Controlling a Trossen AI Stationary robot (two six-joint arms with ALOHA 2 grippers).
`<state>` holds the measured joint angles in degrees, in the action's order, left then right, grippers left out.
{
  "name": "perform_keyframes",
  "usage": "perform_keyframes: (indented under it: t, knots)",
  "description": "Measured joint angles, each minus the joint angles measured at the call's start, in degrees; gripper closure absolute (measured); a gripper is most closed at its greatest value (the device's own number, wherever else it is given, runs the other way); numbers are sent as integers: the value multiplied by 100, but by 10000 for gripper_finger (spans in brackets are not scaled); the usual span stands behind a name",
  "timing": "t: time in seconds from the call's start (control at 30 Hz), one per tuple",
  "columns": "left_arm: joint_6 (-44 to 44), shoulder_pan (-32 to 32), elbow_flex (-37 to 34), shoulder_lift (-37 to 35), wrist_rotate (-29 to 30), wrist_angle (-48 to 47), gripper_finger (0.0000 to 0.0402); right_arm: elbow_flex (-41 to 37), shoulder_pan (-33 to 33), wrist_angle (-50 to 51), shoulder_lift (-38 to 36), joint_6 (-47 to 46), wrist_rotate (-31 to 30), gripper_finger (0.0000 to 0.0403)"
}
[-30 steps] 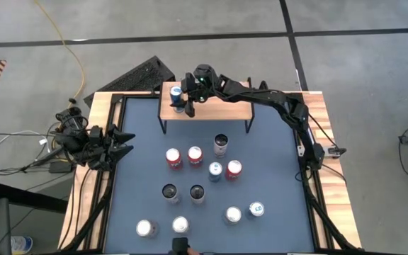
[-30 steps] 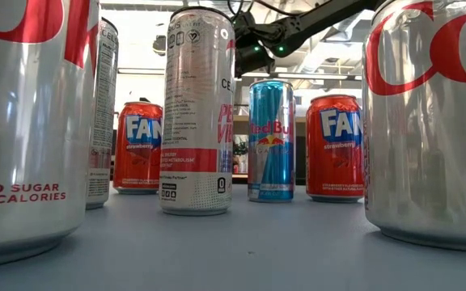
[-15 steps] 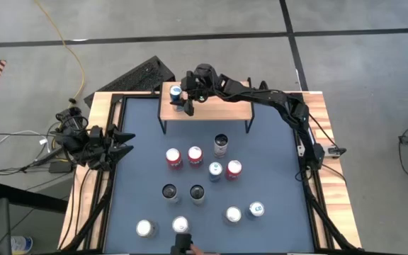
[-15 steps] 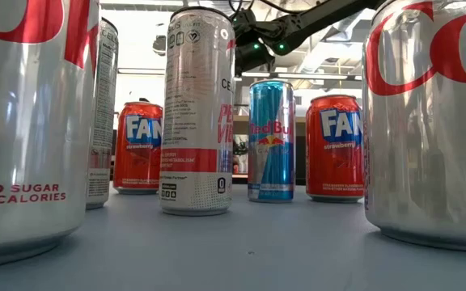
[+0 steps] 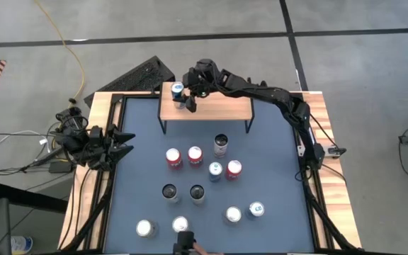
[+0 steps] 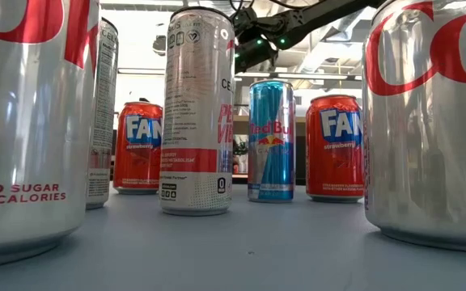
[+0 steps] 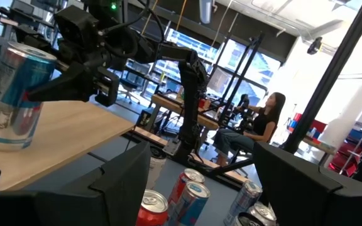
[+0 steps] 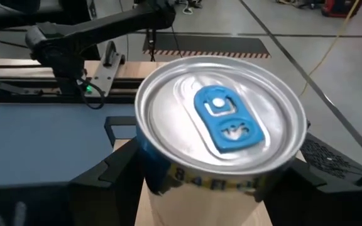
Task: Place canned beverage on shelf
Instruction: Put the middle blue soda can on the shelf
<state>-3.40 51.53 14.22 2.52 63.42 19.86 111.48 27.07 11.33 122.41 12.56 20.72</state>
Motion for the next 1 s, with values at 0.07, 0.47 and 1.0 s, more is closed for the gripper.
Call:
perform_keyframes:
  t: [0.07, 0.47, 1.0]
  knots:
    - [0, 0, 0, 2, 0, -1, 129, 0, 5, -4, 0, -90, 8, 137]
    - [-33, 0, 0, 0, 28, 2, 129, -2, -31, -404, 61, -145, -462, 137]
    - [-109, 0, 0, 0, 39, 4, 129, -4, 114, -624, 61, -309, -360, 137]
